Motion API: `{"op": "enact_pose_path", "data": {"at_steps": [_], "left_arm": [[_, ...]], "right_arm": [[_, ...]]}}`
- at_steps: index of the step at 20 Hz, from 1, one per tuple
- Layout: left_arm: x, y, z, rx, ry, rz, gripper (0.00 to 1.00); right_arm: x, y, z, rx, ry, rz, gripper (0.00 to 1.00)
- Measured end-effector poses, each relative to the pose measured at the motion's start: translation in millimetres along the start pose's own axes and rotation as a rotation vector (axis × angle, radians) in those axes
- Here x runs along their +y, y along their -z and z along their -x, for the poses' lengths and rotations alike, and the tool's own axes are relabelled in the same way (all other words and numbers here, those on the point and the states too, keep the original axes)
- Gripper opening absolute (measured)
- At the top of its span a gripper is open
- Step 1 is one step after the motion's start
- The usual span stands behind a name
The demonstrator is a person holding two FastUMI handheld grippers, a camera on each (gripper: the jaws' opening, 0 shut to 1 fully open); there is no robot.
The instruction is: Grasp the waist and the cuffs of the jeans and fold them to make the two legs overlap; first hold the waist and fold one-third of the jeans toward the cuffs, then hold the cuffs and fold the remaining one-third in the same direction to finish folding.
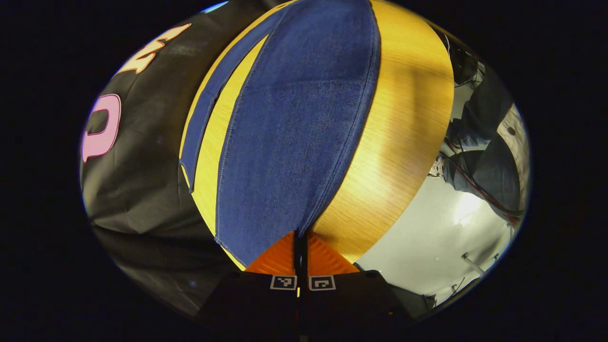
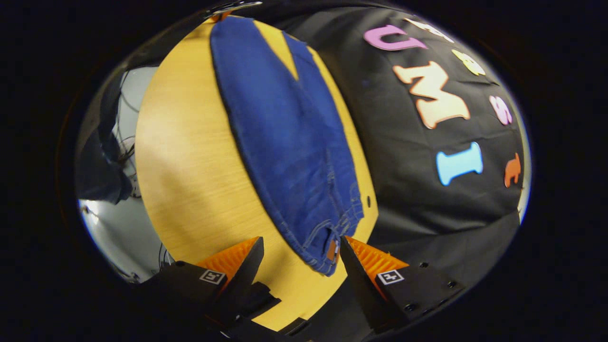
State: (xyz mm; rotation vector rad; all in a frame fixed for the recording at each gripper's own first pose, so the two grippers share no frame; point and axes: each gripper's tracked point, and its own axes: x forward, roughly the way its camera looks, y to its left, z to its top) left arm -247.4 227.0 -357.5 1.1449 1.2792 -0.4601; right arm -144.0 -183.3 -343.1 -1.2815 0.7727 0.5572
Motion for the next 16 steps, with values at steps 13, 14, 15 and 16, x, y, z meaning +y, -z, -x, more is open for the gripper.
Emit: {"op": "enact_pose_path", "data": {"at_steps": [13, 14, 15, 16], "left_arm": [[1.6, -3.2, -1.7, 0.048, -0.008, 0.021, 0.00], [1.7, -1.7, -1.3, 0.050, -0.008, 0.026, 0.00], [2.2, -1.9, -1.5, 0.051, -0.008, 0.033, 0.00], [1.7, -2.2, -1.7, 0.053, -0.008, 0.042, 0.00]], "right_arm": [[-1.3, -5.7, -80.6, -0.029, -0.010, 0.202, 0.54], [0.6, -5.2, -82.7, -0.026, -0.010, 0.199, 0.45], [2.9, -7.4, -81.1, -0.028, -0.010, 0.200, 0.35], [4.0, -6.2, -82.5, -0.032, -0.004, 0.198, 0.26]]}}
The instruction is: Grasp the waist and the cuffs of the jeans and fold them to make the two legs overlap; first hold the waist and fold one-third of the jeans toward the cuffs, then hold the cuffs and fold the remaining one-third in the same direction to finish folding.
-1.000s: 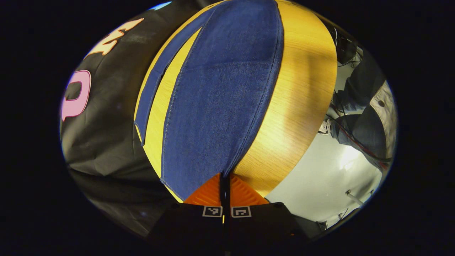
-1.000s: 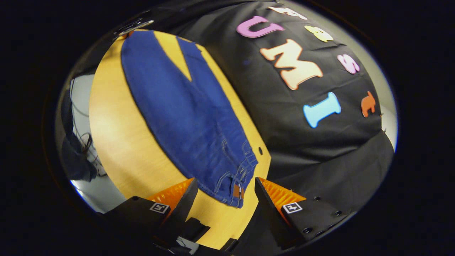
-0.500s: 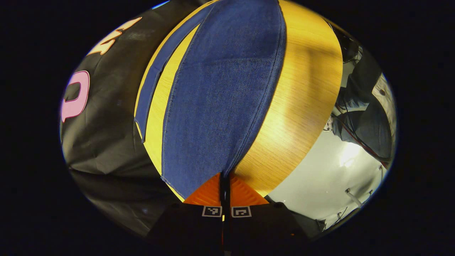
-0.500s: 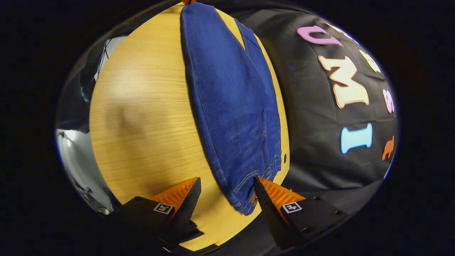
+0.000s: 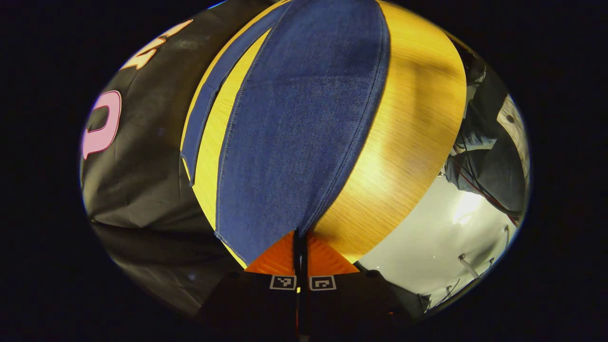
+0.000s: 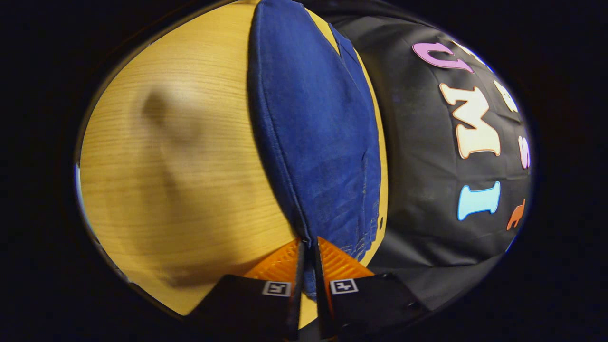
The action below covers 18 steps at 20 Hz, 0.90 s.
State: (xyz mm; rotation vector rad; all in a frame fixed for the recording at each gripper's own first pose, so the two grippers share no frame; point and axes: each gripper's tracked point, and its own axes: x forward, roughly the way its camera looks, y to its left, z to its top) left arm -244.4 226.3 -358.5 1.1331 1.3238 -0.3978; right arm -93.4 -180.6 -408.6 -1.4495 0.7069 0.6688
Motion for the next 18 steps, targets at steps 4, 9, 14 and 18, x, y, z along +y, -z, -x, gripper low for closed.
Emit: {"op": "enact_pose_path", "data": {"at_steps": [4, 9, 14, 18], "left_arm": [[0.5, -0.2, -0.5, 0.003, 0.021, 0.032, 0.00], [15.9, -8.9, 8.6, 0.024, 0.017, 0.174, 0.00], [70.2, -42.5, 37.3, -0.018, -0.120, 0.304, 0.00], [105.5, -72.2, 72.3, -0.047, -0.181, 0.347, 0.00]], "right_arm": [[-7.8, 1.9, 6.2, -0.003, 0.023, -0.116, 0.02], [-40.3, -2.5, 18.0, -0.055, 0.108, -0.270, 0.02], [-94.2, -2.2, 35.9, -0.064, 0.236, -0.405, 0.02], [-135.2, -8.9, 35.0, -0.051, 0.310, -0.477, 0.03]]}}
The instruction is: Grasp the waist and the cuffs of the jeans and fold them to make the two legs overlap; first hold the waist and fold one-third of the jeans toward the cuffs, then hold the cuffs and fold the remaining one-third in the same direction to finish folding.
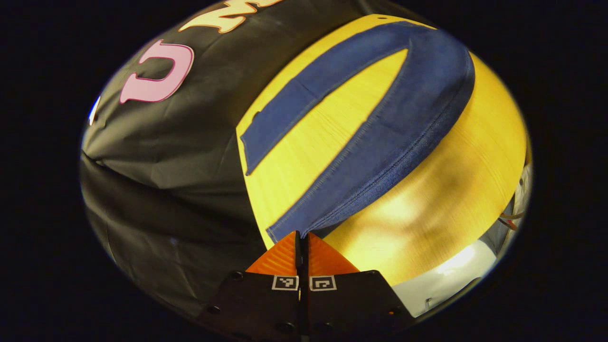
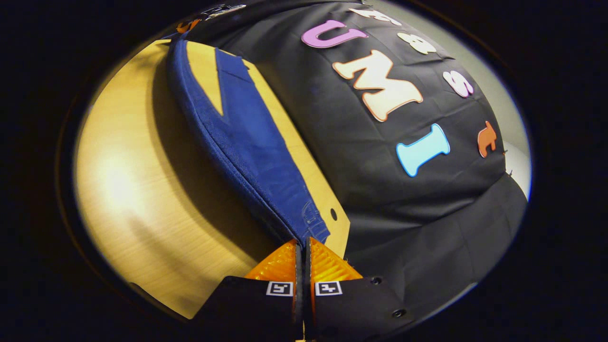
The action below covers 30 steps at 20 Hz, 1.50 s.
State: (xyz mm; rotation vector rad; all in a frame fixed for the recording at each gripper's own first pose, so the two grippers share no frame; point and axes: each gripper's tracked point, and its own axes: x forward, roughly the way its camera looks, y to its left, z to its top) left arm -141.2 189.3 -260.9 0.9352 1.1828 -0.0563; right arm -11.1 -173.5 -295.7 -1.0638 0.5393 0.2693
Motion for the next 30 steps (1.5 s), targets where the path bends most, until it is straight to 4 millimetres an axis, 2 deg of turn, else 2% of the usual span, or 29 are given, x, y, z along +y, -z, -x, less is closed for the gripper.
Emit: {"op": "enact_pose_path", "data": {"at_steps": [3, 5, 8, 10, 12, 15, 19, 25, 30], "left_arm": [[11.8, -25.3, 4.1, -0.025, -0.011, 0.015, 0.00], [31.1, -41.4, 1.7, -0.041, -0.020, 0.026, 0.00], [76.3, -71.5, -23.3, -0.078, -0.040, 0.057, 0.00], [97.9, -91.3, -35.7, -0.098, -0.052, 0.084, 0.00], [114.4, -112.0, -50.5, -0.117, -0.055, 0.097, 0.00], [128.2, -140.0, -74.8, -0.132, -0.040, 0.090, 0.00], [136.0, -175.1, -110.7, -0.143, -0.024, 0.065, 0.00], [134.8, -208.7, -171.5, -0.161, 0.015, 0.054, 0.00], [125.6, -230.9, -218.3, -0.195, 0.041, 0.061, 0.00]], "right_arm": [[-21.0, -18.0, -14.8, 0.020, 0.062, -0.068, 0.03], [-35.1, -36.0, -25.8, 0.019, 0.104, -0.114, 0.03], [-53.4, -55.3, -47.4, 0.021, 0.149, -0.124, 0.03], [-60.0, -65.2, -59.1, 0.020, 0.169, -0.146, 0.03], [-65.0, -71.1, -71.9, 0.026, 0.185, -0.163, 0.02], [-73.5, -77.6, -94.8, 0.041, 0.202, -0.196, 0.02], [-77.7, -82.3, -129.7, 0.054, 0.210, -0.211, 0.02], [-76.9, -84.0, -190.5, 0.102, 0.202, -0.195, 0.02], [-56.0, -71.5, -239.3, 0.176, 0.182, -0.207, 0.02]]}}
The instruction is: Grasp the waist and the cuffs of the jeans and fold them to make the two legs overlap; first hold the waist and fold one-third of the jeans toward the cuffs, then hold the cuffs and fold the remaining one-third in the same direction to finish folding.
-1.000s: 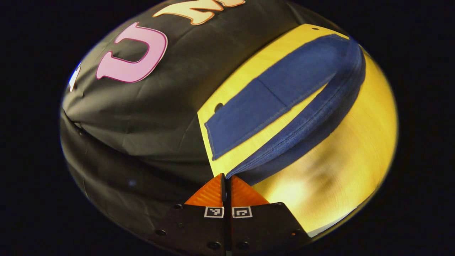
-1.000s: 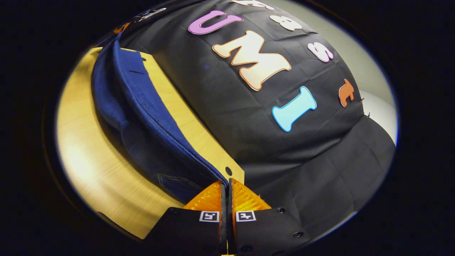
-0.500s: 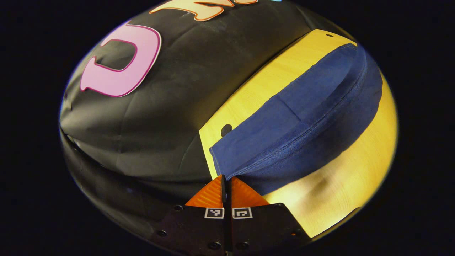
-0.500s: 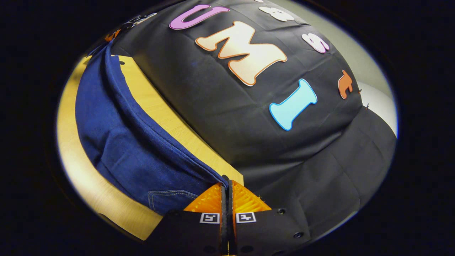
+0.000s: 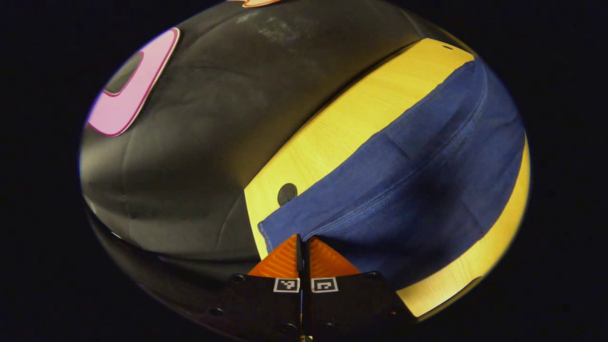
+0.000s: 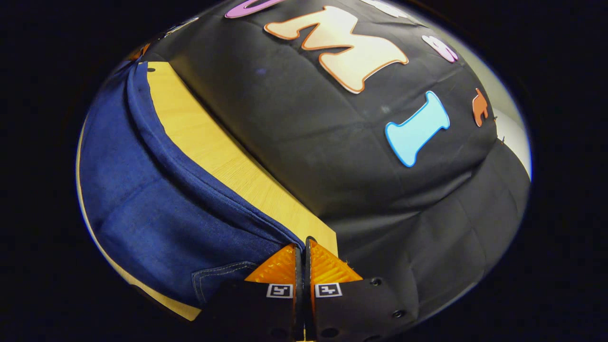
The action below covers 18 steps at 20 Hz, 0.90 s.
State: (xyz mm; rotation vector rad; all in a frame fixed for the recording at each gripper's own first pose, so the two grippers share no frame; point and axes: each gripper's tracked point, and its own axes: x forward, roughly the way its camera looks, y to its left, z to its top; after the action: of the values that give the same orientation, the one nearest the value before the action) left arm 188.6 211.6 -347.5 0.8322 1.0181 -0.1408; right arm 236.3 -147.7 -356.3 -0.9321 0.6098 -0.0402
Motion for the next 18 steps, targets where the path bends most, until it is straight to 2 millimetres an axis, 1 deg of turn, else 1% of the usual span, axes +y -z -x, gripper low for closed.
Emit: {"op": "enact_pose_path", "data": {"at_steps": [2, 3, 4, 5, 6, 7, 8, 9, 10, 11, 12, 13, 14, 15, 17, 18], "left_arm": [[-1.0, -6.0, -16.6, -0.029, -0.013, -0.014, 0.00], [-1.2, -10.5, -22.7, -0.046, -0.021, -0.019, 0.00], [-2.8, -12.0, -29.0, -0.057, -0.017, -0.015, 0.00], [-7.6, -13.4, -33.3, -0.073, -0.002, -0.004, 0.00], [-12.0, -19.1, -27.0, -0.093, 0.005, 0.014, 0.33], [-5.8, -23.5, -24.6, -0.120, -0.033, 0.022, 0.67], [-2.0, -26.4, -25.0, -0.154, -0.047, 0.045, 1.00], [1.2, -35.3, -16.9, -0.188, -0.064, 0.071, 1.00], [3.6, -41.0, -6.3, -0.215, -0.078, 0.096, 0.93], [7.9, -49.5, 5.7, -0.242, -0.100, 0.126, 0.94], [9.7, -57.5, 12.1, -0.278, -0.110, 0.163, 0.94], [11.9, -66.1, 26.0, -0.311, -0.121, 0.204, 0.94], [12.0, -74.3, 45.1, -0.337, -0.122, 0.250, 0.93], [8.9, -83.8, 62.3, -0.361, -0.114, 0.294, 0.93], [-2.8, -98.5, 93.6, -0.399, -0.090, 0.354, 0.94], [-7.3, -103.9, 106.9, -0.414, -0.087, 0.373, 0.93]], "right_arm": [[8.9, 6.8, -12.4, 0.027, 0.000, 0.007, 0.02], [8.6, 8.3, -14.4, 0.037, 0.015, 0.015, 0.02], [2.1, 10.9, -13.9, 0.046, 0.043, 0.021, 0.00], [-4.5, 9.8, -15.7, 0.044, 0.065, 0.005, 0.25], [-10.3, 9.4, -7.1, 0.041, 0.081, -0.026, 0.50], [-19.4, 3.8, -3.9, 0.035, 0.102, -0.056, 0.74], [-26.8, 2.6, -4.5, 0.029, 0.115, -0.081, 0.99], [-33.7, 0.1, 2.2, 0.019, 0.129, -0.107, 0.99], [-42.1, -0.7, 9.5, 0.011, 0.135, -0.143, 1.00], [-47.8, 0.0, 13.9, 0.007, 0.139, -0.183, 1.00], [-51.0, 5.5, 19.7, 0.007, 0.139, -0.234, 1.00], [-54.9, 11.7, 24.2, 0.008, 0.136, -0.291, 1.00], [-58.3, 19.3, 26.4, 0.015, 0.131, -0.346, 1.00], [-62.1, 31.0, 29.7, 0.029, 0.129, -0.395, 1.00], [-70.9, 62.9, 34.0, 0.071, 0.127, -0.495, 1.00], [-72.2, 82.4, 37.2, 0.101, 0.119, -0.551, 1.00]]}}
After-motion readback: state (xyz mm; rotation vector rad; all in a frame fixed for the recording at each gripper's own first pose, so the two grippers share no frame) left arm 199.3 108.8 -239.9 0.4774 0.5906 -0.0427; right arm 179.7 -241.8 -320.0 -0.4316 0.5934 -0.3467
